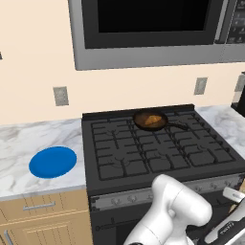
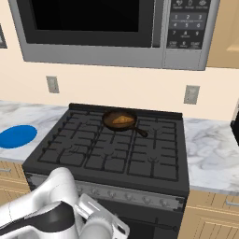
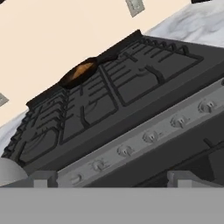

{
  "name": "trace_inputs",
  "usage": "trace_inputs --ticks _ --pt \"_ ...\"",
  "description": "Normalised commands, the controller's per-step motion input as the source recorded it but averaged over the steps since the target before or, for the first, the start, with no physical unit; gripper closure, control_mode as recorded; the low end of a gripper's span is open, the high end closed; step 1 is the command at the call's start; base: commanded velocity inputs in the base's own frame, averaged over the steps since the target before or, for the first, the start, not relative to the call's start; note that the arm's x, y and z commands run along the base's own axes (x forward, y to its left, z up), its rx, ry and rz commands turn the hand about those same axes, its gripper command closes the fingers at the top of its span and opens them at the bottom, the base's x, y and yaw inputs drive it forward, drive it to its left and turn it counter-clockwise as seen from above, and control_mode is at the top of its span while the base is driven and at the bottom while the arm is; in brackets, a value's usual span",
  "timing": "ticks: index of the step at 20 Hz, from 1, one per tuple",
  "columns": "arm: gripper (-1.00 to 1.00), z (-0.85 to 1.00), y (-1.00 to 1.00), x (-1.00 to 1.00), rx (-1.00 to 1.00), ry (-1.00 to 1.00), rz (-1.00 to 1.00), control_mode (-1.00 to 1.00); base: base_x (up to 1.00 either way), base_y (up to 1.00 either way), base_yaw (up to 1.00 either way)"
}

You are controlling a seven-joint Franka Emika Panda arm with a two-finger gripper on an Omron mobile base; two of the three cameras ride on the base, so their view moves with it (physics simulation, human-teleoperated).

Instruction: Pick the croissant and place it on the pan. Then turn on the stove to warm the croissant.

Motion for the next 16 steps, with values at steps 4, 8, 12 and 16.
trace_inputs --ticks 4,8,12,16 --pt "-1.00 0.00 0.00 0.02 -0.09 0.00 0.03 -1.00 0.00 0.00 0.00" --pt "-1.00 0.00 0.00 0.00 -0.02 0.00 0.04 -1.00 0.00 0.00 0.00" --pt "-1.00 0.00 0.00 0.00 0.00 0.00 0.07 -1.00 0.00 0.00 0.00" --pt "-1.00 0.00 0.00 0.09 0.00 0.00 0.11 -1.00 0.00 0.00 0.00"
